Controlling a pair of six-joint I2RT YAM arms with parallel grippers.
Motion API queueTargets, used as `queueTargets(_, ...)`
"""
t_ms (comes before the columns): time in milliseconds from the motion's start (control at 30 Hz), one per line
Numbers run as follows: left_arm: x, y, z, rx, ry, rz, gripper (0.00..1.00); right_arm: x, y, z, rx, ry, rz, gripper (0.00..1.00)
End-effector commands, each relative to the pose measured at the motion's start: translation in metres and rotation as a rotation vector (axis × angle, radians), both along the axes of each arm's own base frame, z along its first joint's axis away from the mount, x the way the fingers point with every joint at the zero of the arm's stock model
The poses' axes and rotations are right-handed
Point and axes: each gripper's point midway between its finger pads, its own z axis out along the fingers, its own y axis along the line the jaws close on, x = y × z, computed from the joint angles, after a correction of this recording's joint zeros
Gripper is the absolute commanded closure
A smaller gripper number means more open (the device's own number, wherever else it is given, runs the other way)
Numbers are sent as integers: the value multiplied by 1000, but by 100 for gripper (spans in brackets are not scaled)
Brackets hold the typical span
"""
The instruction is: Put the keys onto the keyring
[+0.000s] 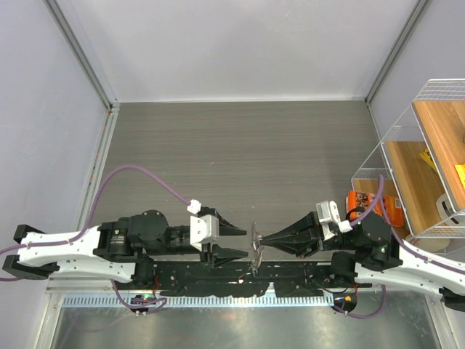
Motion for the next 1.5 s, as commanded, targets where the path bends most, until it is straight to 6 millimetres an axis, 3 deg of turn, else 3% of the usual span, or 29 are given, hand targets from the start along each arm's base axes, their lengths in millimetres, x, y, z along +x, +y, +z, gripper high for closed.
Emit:
queueTargets(0,-5,-3,40,-117,23,-23,47,2,-12,46,212,-88,-38,95)
queueTargets(700,-1,-2,58,-201,19,-1,51,-1,4,51,228,-162,1,94)
queueTargets(967,-2,-5,54,-187,23,-6,68,-5,4,56,241,-168,18,95)
queueTargets(1467,-1,-10,50,-162,25,1,67,-11,0,63,261,-188,43,95)
